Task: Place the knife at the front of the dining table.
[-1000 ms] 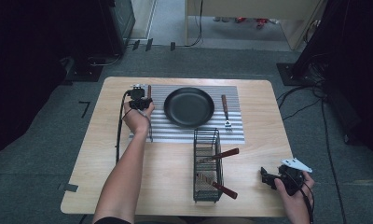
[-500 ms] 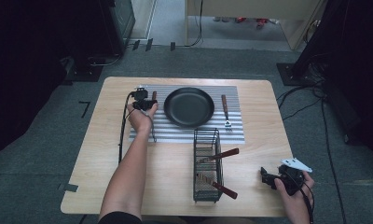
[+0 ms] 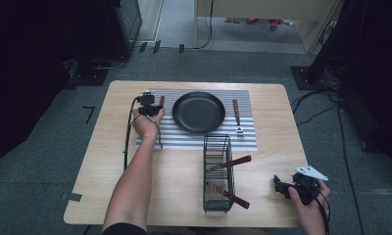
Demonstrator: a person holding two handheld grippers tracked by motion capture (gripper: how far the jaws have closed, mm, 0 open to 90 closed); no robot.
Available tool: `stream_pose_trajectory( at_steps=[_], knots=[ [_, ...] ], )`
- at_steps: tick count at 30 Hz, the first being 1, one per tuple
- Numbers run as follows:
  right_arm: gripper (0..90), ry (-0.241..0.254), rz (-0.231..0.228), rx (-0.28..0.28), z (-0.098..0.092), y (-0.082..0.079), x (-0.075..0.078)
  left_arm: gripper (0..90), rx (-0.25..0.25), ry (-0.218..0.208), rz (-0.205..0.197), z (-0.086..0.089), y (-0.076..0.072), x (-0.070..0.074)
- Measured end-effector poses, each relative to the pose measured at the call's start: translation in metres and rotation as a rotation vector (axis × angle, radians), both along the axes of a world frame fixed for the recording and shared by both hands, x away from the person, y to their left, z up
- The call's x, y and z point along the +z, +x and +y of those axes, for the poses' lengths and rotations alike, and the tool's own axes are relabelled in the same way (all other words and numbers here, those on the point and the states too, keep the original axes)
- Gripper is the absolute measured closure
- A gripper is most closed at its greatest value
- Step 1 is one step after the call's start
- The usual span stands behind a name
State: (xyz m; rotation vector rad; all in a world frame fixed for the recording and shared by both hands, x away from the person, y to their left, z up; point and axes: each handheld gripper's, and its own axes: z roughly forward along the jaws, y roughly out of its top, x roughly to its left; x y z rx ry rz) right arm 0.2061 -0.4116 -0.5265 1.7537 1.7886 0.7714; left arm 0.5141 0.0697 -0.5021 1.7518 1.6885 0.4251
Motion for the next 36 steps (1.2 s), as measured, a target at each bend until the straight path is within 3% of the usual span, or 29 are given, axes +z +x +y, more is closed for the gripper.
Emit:
stream_pose_trajectory(
  at_steps=[6,13,18,19,21,23,27,31,36],
  knots=[
    [0.0,0.000,0.000,0.000,0.000,0.000,0.000,77.7,0.046,-0.017,-0.007,0.002,0.000,-0.001],
    [0.0,0.000,0.000,0.000,0.000,0.000,0.000,77.7,0.056,-0.015,-0.013,0.004,-0.003,-0.001],
    [0.0,0.000,0.000,0.000,0.000,0.000,0.000,77.6,0.061,-0.038,-0.006,0.007,-0.003,-0.002],
    [0.0,0.000,0.000,0.000,0.000,0.000,0.000,74.4,0.054,-0.060,-0.014,0.008,-0.002,-0.002],
    [0.0,0.000,0.000,0.000,0.000,0.000,0.000,70.0,0.052,-0.061,-0.019,0.008,-0.002,-0.002],
    [0.0,0.000,0.000,0.000,0.000,0.000,0.000,62.4,0.052,-0.050,-0.027,0.009,-0.003,-0.001],
    [0.0,0.000,0.000,0.000,0.000,0.000,0.000,57.2,0.039,-0.034,-0.038,0.010,-0.005,0.002],
    [0.0,0.000,0.000,0.000,0.000,0.000,0.000,48.6,0.014,-0.083,-0.063,0.013,-0.010,0.012],
    [0.0,-0.001,0.000,0.000,0.000,0.000,0.000,46.0,-0.012,-0.138,-0.124,0.017,-0.018,0.023]
  ],
)
